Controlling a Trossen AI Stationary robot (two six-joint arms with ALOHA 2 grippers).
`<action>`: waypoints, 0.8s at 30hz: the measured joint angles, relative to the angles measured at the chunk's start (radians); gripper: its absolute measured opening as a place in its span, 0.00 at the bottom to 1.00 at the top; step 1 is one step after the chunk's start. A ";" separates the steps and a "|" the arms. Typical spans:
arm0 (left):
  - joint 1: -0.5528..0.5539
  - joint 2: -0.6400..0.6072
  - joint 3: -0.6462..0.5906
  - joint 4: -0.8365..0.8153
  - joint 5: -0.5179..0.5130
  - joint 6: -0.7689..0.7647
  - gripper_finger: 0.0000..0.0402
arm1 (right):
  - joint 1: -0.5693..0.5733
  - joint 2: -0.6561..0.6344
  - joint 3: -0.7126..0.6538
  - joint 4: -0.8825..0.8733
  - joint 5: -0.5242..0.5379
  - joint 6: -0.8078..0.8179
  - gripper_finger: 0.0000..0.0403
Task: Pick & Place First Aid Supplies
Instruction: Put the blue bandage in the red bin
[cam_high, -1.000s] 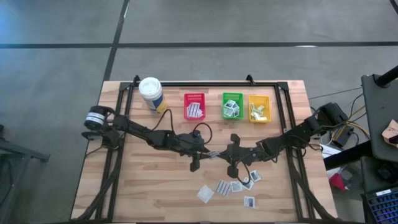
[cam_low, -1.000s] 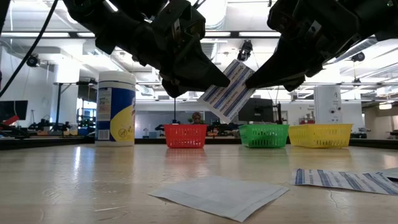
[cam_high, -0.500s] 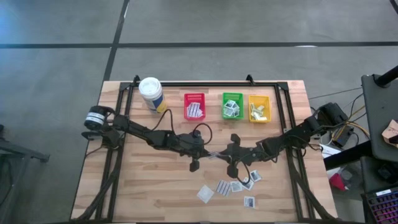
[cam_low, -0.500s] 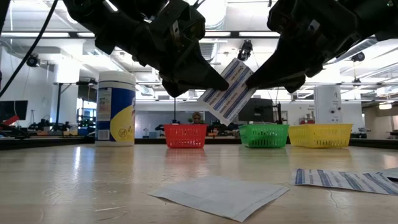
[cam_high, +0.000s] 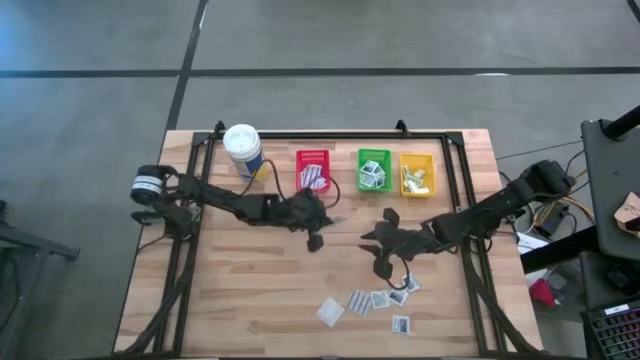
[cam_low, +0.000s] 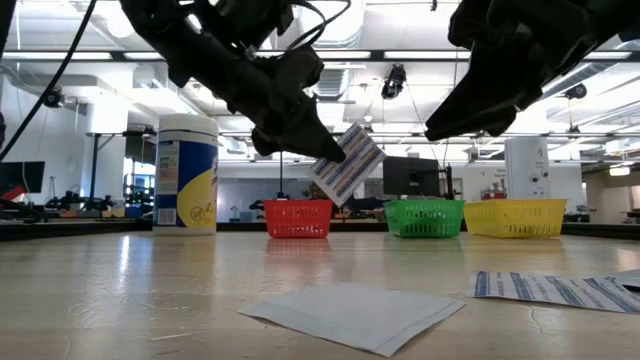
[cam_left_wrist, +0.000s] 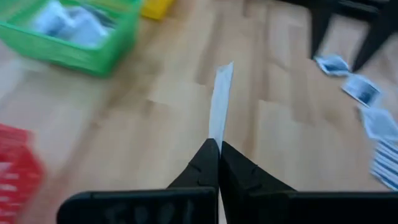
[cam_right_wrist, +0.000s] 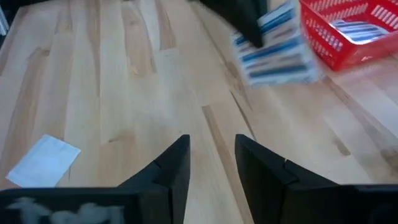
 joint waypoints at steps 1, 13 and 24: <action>0.015 -0.006 0.000 0.001 -0.001 0.004 0.00 | 0.000 -0.009 0.000 -0.016 0.000 0.004 0.31; 0.234 -0.058 0.000 0.000 -0.028 -0.020 0.00 | 0.000 0.011 -0.007 -0.031 0.000 0.005 0.25; 0.358 -0.048 -0.053 0.004 -0.119 -0.176 0.00 | 0.000 0.037 -0.008 -0.023 0.000 0.003 0.20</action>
